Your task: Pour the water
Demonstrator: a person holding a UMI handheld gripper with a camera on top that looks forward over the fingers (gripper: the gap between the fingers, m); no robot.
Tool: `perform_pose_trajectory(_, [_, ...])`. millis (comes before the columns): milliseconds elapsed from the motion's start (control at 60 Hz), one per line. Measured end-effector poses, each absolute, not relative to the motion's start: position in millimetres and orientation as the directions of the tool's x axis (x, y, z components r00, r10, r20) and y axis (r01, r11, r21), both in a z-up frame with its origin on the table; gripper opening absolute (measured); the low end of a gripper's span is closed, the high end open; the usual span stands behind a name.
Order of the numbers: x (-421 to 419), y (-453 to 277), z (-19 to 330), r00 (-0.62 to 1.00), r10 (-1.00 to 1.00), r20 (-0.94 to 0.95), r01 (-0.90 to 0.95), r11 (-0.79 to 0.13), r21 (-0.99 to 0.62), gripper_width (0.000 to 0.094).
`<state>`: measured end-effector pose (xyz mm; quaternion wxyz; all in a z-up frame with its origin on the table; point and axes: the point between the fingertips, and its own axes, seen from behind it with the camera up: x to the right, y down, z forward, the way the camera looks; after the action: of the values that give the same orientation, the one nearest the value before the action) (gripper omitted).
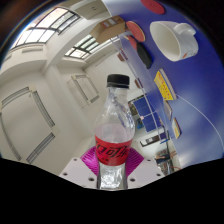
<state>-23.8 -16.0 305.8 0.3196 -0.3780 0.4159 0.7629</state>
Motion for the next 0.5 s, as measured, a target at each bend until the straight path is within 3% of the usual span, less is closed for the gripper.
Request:
perform_pose_trajectory(133, [3,6,274,-0.608,0.136,-0.782,-0.751,-0.416,0.512,0.0292])
perform_pose_trajectory(350, [16,12,262,-0.626,0.110,-0.772,-0.733,-0.420,0.534,0.0292])
perform_pose_trajectory(433, [13,12,271,-0.546,0.114,-0.830,-0.776,-0.442,0.450,0.0293])
perform_pose_trajectory(500, [4,14,295,-0.363,0.171,-0.916,-0.846,-0.472,0.247,0.0293])
